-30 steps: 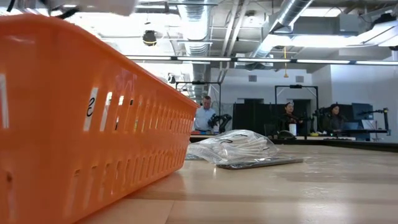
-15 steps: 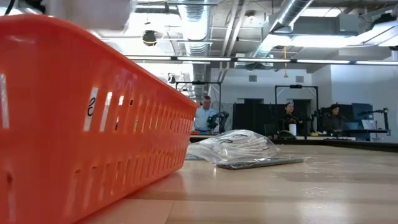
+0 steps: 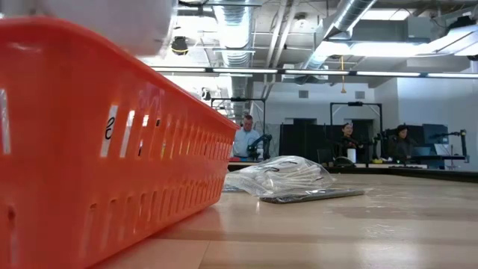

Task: Pick & Place Travel size toiletries
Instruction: Put the white vanity pack into the orange basket

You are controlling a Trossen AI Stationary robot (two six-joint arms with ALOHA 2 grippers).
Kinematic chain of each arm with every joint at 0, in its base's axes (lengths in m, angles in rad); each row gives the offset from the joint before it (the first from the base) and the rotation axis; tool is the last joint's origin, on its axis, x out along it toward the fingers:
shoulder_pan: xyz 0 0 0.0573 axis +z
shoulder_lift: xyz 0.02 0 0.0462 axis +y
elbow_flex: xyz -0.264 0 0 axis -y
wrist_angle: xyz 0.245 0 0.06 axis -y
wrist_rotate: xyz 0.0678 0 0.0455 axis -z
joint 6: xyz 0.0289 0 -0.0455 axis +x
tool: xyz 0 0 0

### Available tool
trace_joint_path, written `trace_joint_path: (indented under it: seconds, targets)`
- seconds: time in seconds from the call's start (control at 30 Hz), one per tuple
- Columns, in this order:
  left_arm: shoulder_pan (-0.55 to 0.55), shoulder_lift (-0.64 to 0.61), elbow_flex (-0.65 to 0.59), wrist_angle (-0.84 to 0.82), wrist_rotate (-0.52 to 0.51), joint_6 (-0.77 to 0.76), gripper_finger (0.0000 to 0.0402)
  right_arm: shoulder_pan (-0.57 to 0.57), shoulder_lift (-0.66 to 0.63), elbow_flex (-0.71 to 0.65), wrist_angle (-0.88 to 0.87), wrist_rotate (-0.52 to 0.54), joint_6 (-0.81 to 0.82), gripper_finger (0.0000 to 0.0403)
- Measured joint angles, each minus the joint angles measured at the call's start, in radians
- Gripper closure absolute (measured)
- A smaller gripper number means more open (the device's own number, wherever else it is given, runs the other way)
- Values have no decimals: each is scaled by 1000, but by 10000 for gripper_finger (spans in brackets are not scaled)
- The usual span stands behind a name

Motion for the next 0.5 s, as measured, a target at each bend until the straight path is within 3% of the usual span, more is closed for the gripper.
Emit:
trace_joint_path:
  seconds: [0.3, 0.5]
  targets:
    - [39, 34, 0, 26, 13, 60, 401, 2, 0, 0, -15, -6, 1, 143]
    - [61, 34, 0, -49, 46, 56, 401, 2, 0, 0, -37, -8, 24, 143]
